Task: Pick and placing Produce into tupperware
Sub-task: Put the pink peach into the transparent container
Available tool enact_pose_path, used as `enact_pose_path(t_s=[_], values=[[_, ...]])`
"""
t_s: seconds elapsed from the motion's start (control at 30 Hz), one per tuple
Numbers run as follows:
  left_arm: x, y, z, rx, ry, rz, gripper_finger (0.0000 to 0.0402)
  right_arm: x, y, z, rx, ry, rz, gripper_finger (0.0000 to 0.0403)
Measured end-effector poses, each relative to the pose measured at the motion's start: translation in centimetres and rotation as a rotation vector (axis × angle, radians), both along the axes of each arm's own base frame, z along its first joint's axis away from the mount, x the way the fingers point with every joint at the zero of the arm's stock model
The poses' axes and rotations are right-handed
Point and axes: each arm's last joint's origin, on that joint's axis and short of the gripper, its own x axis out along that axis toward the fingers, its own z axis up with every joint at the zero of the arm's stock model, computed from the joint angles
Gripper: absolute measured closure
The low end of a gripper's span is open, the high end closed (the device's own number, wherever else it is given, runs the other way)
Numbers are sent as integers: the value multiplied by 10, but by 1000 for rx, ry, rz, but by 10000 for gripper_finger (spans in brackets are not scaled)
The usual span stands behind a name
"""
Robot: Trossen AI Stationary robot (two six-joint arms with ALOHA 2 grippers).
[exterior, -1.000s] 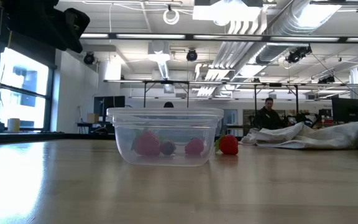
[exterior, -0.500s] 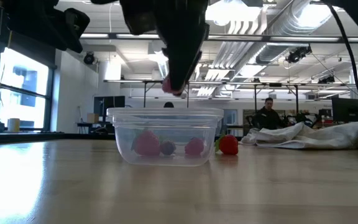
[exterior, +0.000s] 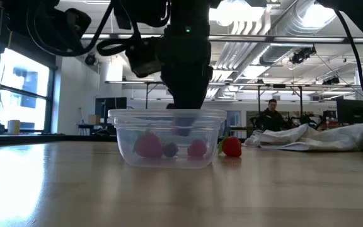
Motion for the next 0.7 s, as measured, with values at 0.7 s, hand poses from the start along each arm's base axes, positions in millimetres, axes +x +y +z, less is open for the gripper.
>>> enact_pose_path(t_s=[0.7], values=[[0, 0, 0, 0, 0, 0, 266, 8, -28, 2, 18, -47, -73, 274]])
